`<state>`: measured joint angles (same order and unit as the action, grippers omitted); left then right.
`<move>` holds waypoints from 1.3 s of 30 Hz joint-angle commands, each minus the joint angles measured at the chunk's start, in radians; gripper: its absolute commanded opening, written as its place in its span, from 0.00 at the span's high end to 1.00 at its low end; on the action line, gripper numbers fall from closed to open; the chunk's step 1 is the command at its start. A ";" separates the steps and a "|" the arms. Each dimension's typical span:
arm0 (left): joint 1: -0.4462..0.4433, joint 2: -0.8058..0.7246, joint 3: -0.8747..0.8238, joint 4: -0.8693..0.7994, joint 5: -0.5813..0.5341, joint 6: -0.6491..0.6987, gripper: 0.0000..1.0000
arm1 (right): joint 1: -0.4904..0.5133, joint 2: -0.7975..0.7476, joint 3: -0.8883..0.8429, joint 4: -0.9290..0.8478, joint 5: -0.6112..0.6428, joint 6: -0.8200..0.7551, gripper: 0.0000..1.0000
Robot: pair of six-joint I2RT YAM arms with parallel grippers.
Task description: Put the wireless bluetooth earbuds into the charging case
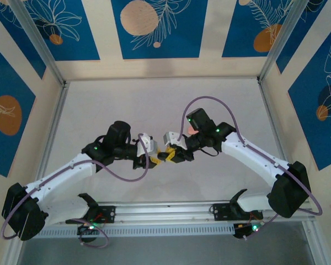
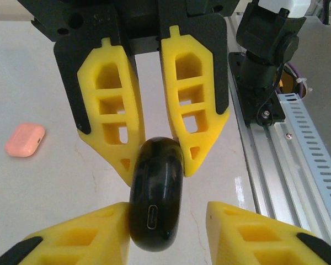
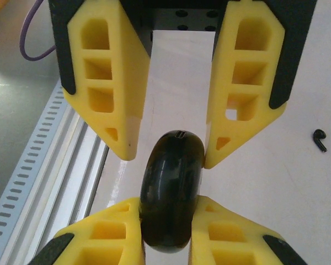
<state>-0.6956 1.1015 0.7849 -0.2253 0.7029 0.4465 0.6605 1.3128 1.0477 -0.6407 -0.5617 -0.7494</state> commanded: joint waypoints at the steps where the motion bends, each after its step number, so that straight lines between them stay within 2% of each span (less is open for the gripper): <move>1: 0.000 0.000 0.028 0.007 0.030 -0.002 0.64 | 0.009 0.002 0.038 0.010 -0.039 -0.014 0.82; 7: -0.001 0.000 0.025 0.014 0.023 -0.003 0.68 | 0.016 -0.007 0.037 0.025 -0.047 -0.005 0.82; 12: -0.001 -0.004 0.021 0.027 0.024 -0.010 0.77 | 0.015 -0.025 0.028 0.044 -0.050 0.005 0.81; 16: -0.001 -0.017 -0.009 0.085 0.018 -0.047 0.85 | 0.005 -0.059 0.000 0.086 -0.036 0.033 0.70; 21: 0.007 -0.047 -0.106 0.318 -0.002 -0.180 0.88 | -0.060 -0.148 -0.087 0.213 -0.040 0.157 0.56; 25: 0.008 -0.066 -0.186 0.561 -0.019 -0.318 0.89 | -0.141 -0.252 -0.194 0.389 -0.100 0.316 0.51; 30: 0.010 -0.053 -0.280 0.920 -0.042 -0.479 0.90 | -0.242 -0.376 -0.378 0.725 -0.206 0.566 0.46; 32: 0.011 -0.035 -0.293 1.010 -0.030 -0.518 0.90 | -0.257 -0.402 -0.424 0.819 -0.214 0.629 0.44; 39: 0.010 0.038 -0.291 1.244 0.028 -0.632 0.91 | -0.259 -0.360 -0.441 0.956 -0.304 0.754 0.43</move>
<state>-0.6918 1.1210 0.4931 0.8288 0.6827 -0.1013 0.4053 0.9352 0.6109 0.1898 -0.7834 -0.0940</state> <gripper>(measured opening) 0.143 0.571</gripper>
